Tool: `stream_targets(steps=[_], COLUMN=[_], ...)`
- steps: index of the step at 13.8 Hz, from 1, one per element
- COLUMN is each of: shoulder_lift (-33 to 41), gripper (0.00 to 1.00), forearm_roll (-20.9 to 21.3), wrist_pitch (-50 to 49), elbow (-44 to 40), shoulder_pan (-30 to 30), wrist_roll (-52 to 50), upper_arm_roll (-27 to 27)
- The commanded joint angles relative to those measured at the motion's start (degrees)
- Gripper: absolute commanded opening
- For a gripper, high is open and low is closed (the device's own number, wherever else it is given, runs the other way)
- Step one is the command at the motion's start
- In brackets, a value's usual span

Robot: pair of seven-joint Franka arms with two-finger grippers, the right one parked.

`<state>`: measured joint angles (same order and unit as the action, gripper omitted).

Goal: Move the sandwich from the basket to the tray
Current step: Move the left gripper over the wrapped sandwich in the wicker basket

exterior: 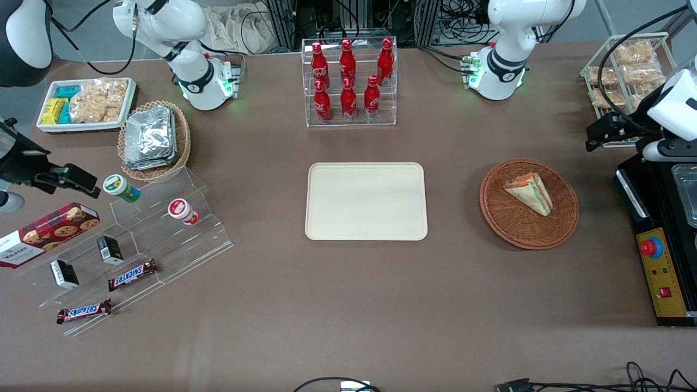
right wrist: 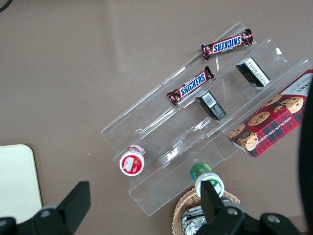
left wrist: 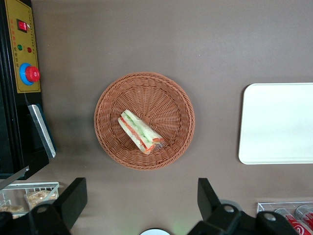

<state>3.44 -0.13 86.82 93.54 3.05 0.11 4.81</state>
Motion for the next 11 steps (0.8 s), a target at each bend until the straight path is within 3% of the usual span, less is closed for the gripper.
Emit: stream_targets(steps=[1,7,9,11], shoulder_lift=[-0.4,-0.8,0.0,3.8], gripper=[1.00,1.00,1.00,1.00], forearm_roll=[-0.2,0.6,0.5,0.3], wrist_pitch=[-1.2,-0.5,2.2,10.2], elbow=[-1.4,0.4,4.4,14.2], shoulder_pan=[0.3,0.3,0.7,1.3], wrist_roll=[-1.1,-3.9,-6.3,-10.8], upper_arm_roll=[0.4,0.3,0.3,0.2])
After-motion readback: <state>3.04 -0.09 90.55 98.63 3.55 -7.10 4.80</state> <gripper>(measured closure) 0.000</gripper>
